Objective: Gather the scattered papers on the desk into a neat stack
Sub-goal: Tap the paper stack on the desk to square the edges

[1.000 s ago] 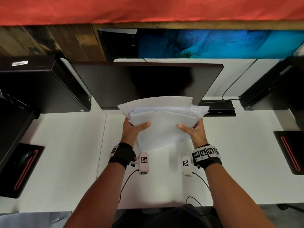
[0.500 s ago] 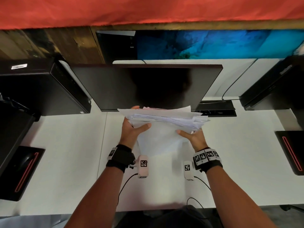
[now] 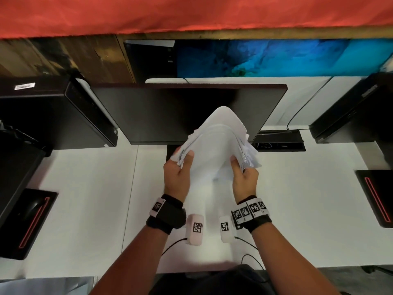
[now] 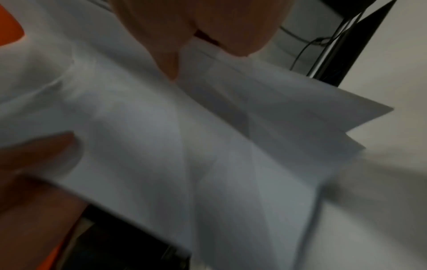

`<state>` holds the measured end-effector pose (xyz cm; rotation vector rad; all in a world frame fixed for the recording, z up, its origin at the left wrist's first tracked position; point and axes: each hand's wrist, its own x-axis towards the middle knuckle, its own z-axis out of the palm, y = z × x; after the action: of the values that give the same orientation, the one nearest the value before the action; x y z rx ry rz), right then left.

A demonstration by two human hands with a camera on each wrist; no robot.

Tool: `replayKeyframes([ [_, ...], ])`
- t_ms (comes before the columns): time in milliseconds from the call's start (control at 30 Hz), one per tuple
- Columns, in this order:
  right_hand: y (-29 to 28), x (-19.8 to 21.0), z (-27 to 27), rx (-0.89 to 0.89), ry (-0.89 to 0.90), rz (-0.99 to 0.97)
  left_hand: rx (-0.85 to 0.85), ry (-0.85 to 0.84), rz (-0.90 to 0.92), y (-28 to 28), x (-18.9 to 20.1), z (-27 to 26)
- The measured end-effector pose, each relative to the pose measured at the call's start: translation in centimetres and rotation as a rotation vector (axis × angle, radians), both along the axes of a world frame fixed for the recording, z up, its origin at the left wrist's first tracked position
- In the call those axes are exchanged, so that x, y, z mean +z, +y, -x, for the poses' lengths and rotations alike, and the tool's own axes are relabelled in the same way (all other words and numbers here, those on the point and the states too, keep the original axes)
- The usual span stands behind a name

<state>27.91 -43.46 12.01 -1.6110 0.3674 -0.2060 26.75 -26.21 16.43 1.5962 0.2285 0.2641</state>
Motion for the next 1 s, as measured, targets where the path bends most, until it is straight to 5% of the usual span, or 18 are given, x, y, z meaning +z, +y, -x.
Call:
replayKeyframes([
  [267, 1.1, -0.9, 1.8, 0.057, 0.166, -0.041, -0.040, 0.049, 0.082, 0.0, -2.8, 1.0],
  [567, -1.5, 2.4, -0.4, 0.105, -0.022, -0.095, -0.173, 0.102, 0.187, 3.6, -3.0, -1.9],
  [1000, 1.5, 8.0, -2.9, -0.216, -0.109, -0.146, -0.163, 0.189, 0.253, 2.6, -4.7, -2.9],
])
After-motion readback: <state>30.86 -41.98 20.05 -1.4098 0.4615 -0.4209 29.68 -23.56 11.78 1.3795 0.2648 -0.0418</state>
